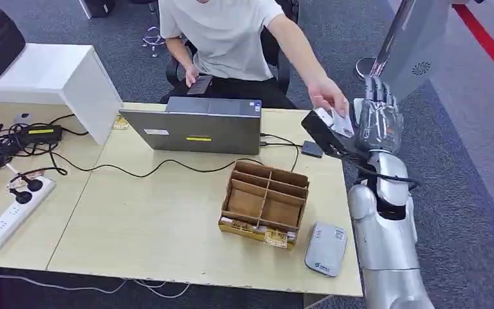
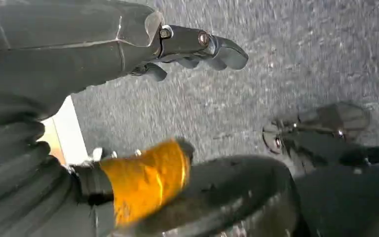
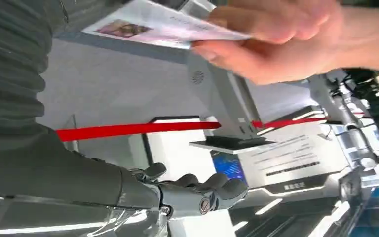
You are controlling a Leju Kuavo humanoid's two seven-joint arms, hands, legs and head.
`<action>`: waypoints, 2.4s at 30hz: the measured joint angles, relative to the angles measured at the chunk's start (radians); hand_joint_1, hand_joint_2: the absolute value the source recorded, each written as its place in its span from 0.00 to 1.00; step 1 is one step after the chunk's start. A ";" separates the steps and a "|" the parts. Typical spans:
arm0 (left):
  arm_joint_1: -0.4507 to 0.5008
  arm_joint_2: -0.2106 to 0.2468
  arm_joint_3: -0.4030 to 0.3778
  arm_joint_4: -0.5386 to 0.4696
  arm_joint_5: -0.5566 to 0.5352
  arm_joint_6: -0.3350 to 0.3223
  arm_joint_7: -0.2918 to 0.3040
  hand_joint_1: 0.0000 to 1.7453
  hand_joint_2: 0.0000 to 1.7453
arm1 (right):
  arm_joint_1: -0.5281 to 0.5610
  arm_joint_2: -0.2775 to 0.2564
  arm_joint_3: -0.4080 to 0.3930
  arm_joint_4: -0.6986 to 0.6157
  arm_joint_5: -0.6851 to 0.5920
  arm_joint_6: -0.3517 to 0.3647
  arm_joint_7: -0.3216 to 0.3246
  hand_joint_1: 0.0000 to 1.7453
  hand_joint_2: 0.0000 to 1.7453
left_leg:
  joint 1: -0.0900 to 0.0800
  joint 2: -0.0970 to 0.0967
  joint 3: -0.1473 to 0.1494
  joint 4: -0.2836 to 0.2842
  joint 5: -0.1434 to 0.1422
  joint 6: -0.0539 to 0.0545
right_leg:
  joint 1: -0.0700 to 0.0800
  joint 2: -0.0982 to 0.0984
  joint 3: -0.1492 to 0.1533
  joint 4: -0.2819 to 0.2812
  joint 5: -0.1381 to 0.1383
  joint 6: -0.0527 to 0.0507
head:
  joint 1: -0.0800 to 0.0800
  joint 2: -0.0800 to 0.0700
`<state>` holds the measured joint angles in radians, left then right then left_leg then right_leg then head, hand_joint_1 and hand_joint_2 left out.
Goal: Pass the card to the sensor for recognition and then transmit it.
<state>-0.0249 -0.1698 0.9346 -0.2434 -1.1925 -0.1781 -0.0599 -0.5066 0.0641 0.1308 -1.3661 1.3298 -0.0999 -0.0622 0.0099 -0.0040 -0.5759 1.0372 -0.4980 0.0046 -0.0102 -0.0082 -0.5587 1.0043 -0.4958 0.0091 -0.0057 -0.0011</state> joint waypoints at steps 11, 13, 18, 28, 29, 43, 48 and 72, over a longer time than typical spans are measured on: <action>0.000 -0.008 0.032 0.000 -0.001 -0.019 -0.013 0.00 1.00 | -0.007 0.006 0.047 0.021 -0.018 -0.009 -0.005 1.00 1.00 | 0.000 0.000 0.000 0.000 0.000 0.000 | 0.000 0.000 0.000 0.000 0.000 0.000 | 0.000 0.000; 0.000 -0.010 0.036 0.000 -0.001 -0.021 -0.015 0.00 1.00 | -0.009 0.007 0.052 0.027 -0.022 -0.012 -0.013 1.00 1.00 | 0.000 0.000 0.000 0.000 0.000 0.000 | 0.000 0.000 0.000 0.000 0.000 0.000 | 0.000 0.000; 0.000 -0.011 0.040 0.000 -0.001 -0.021 -0.015 0.00 1.00 | -0.010 0.007 0.063 0.040 -0.023 -0.012 -0.015 1.00 1.00 | 0.000 0.000 0.000 0.000 0.000 0.000 | 0.000 0.000 0.000 0.000 0.000 0.000 | 0.000 0.000; 0.000 -0.011 0.045 0.000 -0.005 -0.023 -0.018 0.00 1.00 | -0.015 0.008 0.065 0.049 -0.032 -0.017 -0.018 1.00 1.00 | 0.000 0.000 0.000 0.000 0.000 0.000 | 0.000 0.000 0.000 0.000 0.000 0.000 | 0.000 0.000; 0.000 -0.011 0.045 0.000 -0.005 -0.024 -0.018 0.00 1.00 | -0.016 0.008 0.065 0.049 -0.033 -0.017 -0.019 1.00 1.00 | 0.000 0.000 0.000 0.000 0.000 0.000 | 0.000 0.000 0.000 0.000 0.000 0.000 | 0.000 0.000; 0.000 -0.022 0.083 0.000 0.031 -0.011 -0.027 0.00 1.00 | 0.104 0.002 0.065 -0.073 -0.102 -0.102 -0.100 1.00 1.00 | 0.000 0.000 0.000 0.000 0.000 0.000 | 0.000 0.001 -0.002 0.000 0.000 0.000 | 0.000 0.000; 0.001 -0.031 0.113 0.000 0.053 0.001 -0.017 0.00 1.00 | 0.254 -0.045 0.058 -0.210 -0.070 -0.234 -0.150 1.00 1.00 | 0.000 -0.001 -0.001 0.000 -0.001 0.001 | 0.000 -0.001 -0.002 -0.001 -0.001 0.000 | 0.000 0.000; 0.000 -0.037 0.146 0.000 0.055 0.003 -0.011 0.00 1.00 | 0.415 -0.110 0.035 -0.369 -0.039 -0.287 -0.175 1.00 1.00 | 0.000 0.001 -0.001 0.000 -0.002 -0.001 | 0.000 0.001 -0.002 -0.001 -0.001 0.000 | 0.000 0.000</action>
<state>-0.0249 -0.2068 1.0803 -0.2434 -1.1376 -0.1747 -0.0713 -0.0913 -0.0462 0.1659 -1.7353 1.2913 -0.3872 -0.2373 0.0099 -0.0025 -0.5770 1.0371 -0.4996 0.0040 -0.0102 -0.0068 -0.5611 1.0037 -0.4965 0.0093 -0.0057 -0.0011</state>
